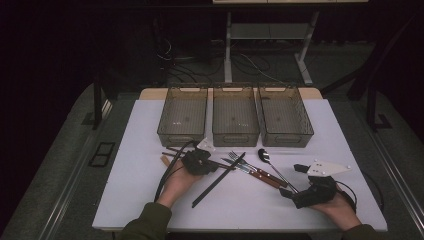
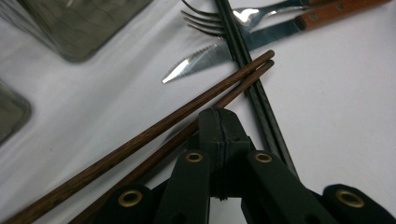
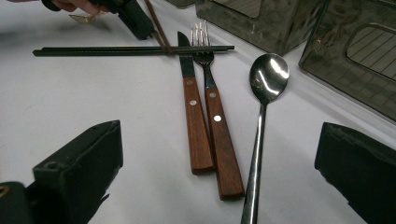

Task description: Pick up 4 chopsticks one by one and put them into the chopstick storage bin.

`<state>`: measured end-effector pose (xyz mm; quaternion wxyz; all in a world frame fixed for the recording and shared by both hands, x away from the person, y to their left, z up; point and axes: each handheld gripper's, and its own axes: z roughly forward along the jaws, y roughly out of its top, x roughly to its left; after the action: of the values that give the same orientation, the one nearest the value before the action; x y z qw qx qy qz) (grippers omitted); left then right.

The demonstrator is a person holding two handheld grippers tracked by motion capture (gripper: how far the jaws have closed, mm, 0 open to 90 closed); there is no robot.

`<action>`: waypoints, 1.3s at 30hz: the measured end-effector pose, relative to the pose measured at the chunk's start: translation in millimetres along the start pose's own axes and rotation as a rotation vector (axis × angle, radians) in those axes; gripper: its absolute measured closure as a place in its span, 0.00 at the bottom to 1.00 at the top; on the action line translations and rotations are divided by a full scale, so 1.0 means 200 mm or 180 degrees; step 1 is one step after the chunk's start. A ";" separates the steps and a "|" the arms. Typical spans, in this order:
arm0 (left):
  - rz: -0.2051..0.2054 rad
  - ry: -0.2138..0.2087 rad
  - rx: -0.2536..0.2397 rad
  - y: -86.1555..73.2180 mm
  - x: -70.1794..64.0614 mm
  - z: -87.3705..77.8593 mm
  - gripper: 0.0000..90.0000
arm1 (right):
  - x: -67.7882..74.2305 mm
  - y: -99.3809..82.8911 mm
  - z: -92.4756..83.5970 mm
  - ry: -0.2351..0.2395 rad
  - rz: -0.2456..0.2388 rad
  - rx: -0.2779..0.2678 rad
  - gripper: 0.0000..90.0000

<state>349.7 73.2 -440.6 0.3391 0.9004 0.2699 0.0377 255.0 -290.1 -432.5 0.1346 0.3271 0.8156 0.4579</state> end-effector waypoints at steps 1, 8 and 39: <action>0.0004 -0.0001 0.0004 0.00 0.01 0.00 0.99 | 0.00 0.00 0.00 0.0000 -0.0002 -0.0001 0.01; -0.0011 0.0103 -0.0051 0.02 0.04 0.02 0.99 | 0.00 0.00 0.00 0.0003 -0.0002 0.0007 0.01; -0.0023 0.0351 -0.0189 0.06 0.07 0.06 0.99 | 0.00 0.00 0.00 0.0009 0.0000 0.0012 0.01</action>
<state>370.2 65.9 -443.0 0.3503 0.8856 0.2902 0.0940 254.8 -289.9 -432.7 0.1328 0.3268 0.8166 0.4568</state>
